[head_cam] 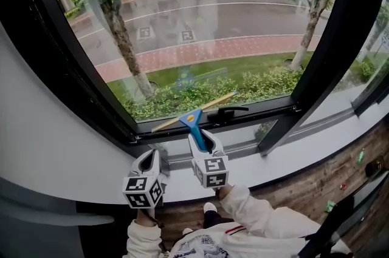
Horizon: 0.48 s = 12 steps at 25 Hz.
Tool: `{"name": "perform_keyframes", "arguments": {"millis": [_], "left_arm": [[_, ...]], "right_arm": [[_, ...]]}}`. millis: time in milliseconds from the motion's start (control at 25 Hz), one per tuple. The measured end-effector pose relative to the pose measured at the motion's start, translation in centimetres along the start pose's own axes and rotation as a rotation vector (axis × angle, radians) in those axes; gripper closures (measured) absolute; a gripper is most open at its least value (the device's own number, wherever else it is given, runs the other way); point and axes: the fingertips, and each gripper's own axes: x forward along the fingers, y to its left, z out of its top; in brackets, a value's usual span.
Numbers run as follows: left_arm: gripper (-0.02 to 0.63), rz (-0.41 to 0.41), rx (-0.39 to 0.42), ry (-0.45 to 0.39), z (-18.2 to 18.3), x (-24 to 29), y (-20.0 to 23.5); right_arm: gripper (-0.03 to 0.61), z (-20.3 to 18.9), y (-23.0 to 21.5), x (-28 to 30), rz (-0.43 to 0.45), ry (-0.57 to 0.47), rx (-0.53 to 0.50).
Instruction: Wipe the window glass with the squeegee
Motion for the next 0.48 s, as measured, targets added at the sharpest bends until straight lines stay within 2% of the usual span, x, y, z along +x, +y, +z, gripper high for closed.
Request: {"name": "perform_keyframes", "arguments": {"millis": [200,400,480], "left_arm": [[0.612,-0.016,0.020,-0.030,-1.1,-3.2,-1.1],[0.612,-0.098,0.093,-0.073,-2.6,-7.8,-4.6],[0.612,-0.117,0.094,-0.086,-3.9,-10.8,-5.5]], "right_arm": [[0.433,1.8,0.8,-4.7,-0.011,-0.045,0.003],[0.433,2.2,0.8,-12.5,-0.101,-0.081,0.026],[0.433,1.9,1.9,-16.2,-0.120,-0.090,0.024]]}}
